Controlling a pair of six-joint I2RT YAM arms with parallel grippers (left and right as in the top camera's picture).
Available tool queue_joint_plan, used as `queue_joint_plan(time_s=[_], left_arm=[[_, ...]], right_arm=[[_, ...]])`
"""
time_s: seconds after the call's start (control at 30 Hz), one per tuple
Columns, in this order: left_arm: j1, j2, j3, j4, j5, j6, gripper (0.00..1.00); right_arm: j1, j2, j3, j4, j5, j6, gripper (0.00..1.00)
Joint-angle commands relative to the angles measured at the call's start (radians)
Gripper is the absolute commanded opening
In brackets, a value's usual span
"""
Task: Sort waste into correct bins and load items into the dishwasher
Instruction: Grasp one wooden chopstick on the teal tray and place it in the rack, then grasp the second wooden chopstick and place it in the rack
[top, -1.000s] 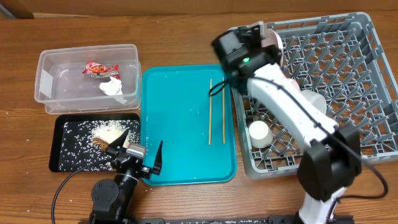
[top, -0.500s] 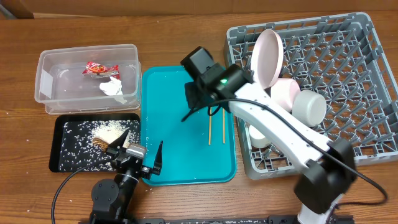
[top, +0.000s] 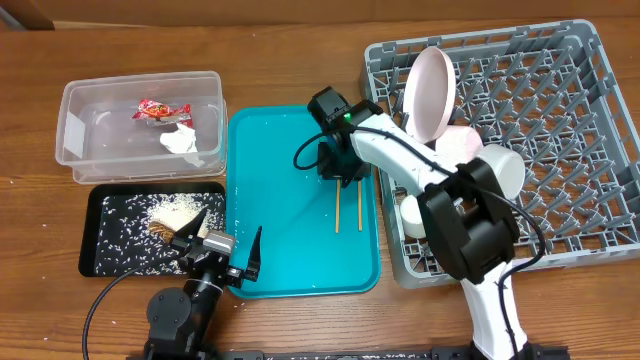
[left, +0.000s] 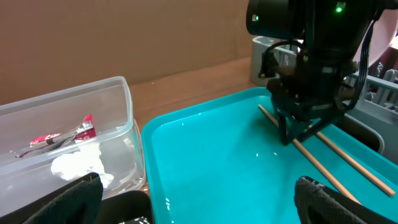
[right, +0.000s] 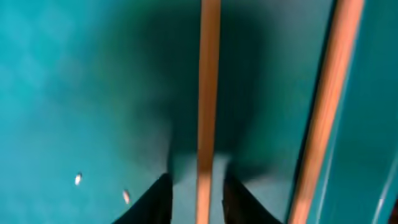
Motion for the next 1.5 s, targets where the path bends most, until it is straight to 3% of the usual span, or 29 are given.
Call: queue_joint_plan(time_s=[0.0, 0.03, 0.2, 0.5, 0.83, 0.93, 1.0, 1.03, 1.07, 1.23, 1.47], left_arm=[[-0.007, -0.006, -0.004, 0.0, 0.011, 0.0, 1.0], [-0.007, -0.006, -0.004, 0.0, 0.011, 0.0, 1.0], [-0.007, -0.006, -0.004, 0.0, 0.011, 0.0, 1.0], [-0.007, -0.006, -0.004, 0.0, 0.011, 0.0, 1.0], [-0.007, -0.006, -0.004, 0.0, 0.011, 0.0, 1.0], [-0.007, -0.006, -0.004, 0.0, 0.011, 0.0, 1.0], [-0.007, -0.006, -0.004, 0.0, 0.011, 0.0, 1.0], [-0.007, -0.006, -0.004, 0.0, 0.011, 0.0, 1.0], [-0.007, -0.006, -0.004, 0.0, 0.011, 0.0, 1.0], [-0.007, -0.006, -0.004, 0.0, 0.011, 0.0, 1.0], [-0.007, -0.006, -0.004, 0.0, 0.011, 0.0, 1.0]], right_arm=[[0.01, 0.024, 0.005, -0.027, -0.103, 0.006, 0.08], [0.01, 0.022, 0.009, -0.043, -0.113, 0.008, 0.04], [-0.003, -0.067, 0.071, -0.153, -0.013, -0.014, 0.04], [-0.111, -0.33, 0.097, -0.057, 0.158, -0.316, 0.04], [-0.266, -0.267, 0.078, -0.059, 0.158, -0.484, 0.04], [-0.27, -0.261, 0.078, -0.07, 0.076, -0.547, 0.04], [-0.265, -0.266, 0.081, -0.081, 0.064, -0.55, 0.12], [-0.251, -0.277, 0.083, -0.098, 0.064, -0.545, 0.23], [-0.243, -0.283, 0.083, -0.105, 0.064, -0.538, 0.23], [-0.188, -0.299, 0.082, -0.132, 0.058, -0.389, 0.51], [-0.084, -0.287, 0.013, -0.109, -0.022, -0.2, 0.51]])
